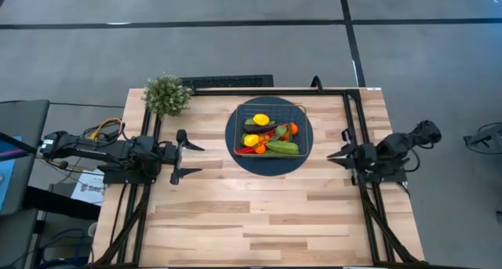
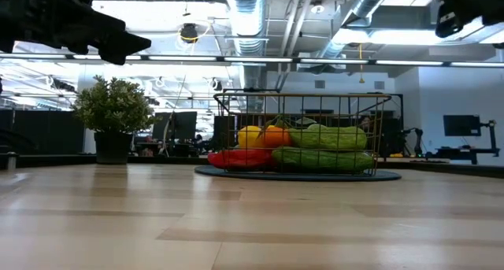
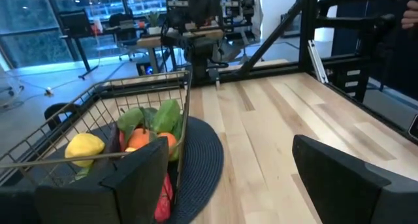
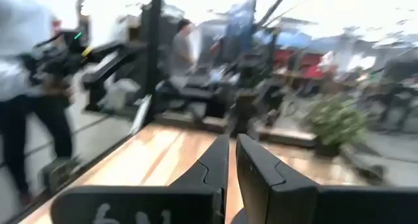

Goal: Build produce basket
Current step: Return to Home Position

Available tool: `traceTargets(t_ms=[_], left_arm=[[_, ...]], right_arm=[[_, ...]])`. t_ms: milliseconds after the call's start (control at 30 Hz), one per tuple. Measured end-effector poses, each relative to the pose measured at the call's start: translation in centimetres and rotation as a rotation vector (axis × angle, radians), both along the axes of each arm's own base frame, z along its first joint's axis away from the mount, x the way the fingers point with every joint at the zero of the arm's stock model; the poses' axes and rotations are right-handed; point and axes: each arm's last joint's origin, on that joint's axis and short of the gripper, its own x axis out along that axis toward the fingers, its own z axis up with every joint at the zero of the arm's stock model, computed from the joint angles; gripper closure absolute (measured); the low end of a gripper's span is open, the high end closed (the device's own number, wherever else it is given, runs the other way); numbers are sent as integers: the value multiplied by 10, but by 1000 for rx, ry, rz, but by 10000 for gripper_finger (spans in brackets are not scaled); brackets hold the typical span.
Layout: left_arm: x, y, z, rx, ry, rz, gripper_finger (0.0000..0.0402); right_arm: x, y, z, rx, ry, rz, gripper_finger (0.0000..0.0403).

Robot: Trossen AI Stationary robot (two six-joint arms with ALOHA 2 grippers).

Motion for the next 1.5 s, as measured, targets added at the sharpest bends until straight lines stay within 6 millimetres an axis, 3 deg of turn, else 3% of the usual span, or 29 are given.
traceTargets(t_ms=[200,400,533,933,1233,1500], left_arm=[[0,1,-3,31,1,11,88],[-1,1,-21,-17,29,22,88],[-3,1,-32,-27,-62,6,88],[-3,5,-34,2,-44,-1,88],[-11,12,-21,74,-180,-11,88],[-19,13,-27,25,-114,-55,88]], right_arm=[[3,-4,-8,2,39,-78,351],[5,-8,-13,25,83,-128,351],[5,-9,-13,35,91,-144,351],[5,-8,-13,35,88,-132,351],[5,-8,-13,37,90,-127,351],[5,-8,-13,49,91,-125,351]])
